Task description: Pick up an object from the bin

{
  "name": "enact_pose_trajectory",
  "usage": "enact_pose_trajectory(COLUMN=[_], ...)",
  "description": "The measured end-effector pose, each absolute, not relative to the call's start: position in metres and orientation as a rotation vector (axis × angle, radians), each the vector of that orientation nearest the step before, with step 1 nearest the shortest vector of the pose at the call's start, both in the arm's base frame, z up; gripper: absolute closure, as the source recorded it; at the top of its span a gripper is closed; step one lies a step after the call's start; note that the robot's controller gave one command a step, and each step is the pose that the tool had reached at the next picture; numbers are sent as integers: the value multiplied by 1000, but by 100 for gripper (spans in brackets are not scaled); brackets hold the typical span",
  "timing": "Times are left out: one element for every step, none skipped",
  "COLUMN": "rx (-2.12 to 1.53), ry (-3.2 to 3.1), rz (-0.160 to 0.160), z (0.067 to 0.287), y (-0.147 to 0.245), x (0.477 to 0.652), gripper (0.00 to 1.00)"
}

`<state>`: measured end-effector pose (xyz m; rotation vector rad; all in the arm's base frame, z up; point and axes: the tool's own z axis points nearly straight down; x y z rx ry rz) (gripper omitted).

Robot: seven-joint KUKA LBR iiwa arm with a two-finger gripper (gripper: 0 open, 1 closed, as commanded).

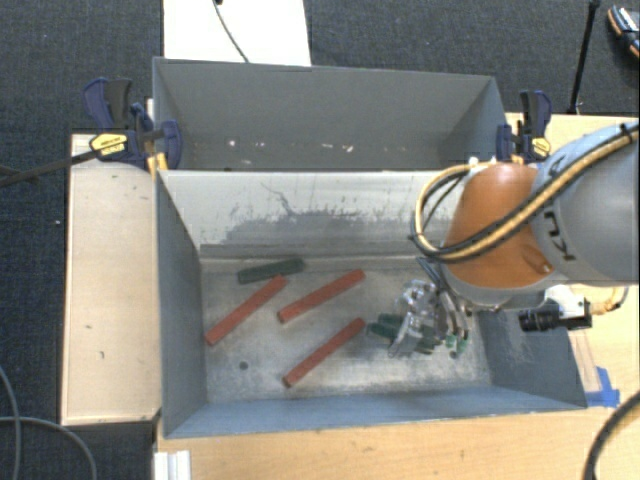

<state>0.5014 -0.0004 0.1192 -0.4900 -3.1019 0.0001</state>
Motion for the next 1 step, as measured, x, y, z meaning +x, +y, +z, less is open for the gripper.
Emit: enact_pose_trajectory(rx=[-488], ry=[-3105], rz=[-1], z=[134], y=[0], x=[502], gripper=[100])
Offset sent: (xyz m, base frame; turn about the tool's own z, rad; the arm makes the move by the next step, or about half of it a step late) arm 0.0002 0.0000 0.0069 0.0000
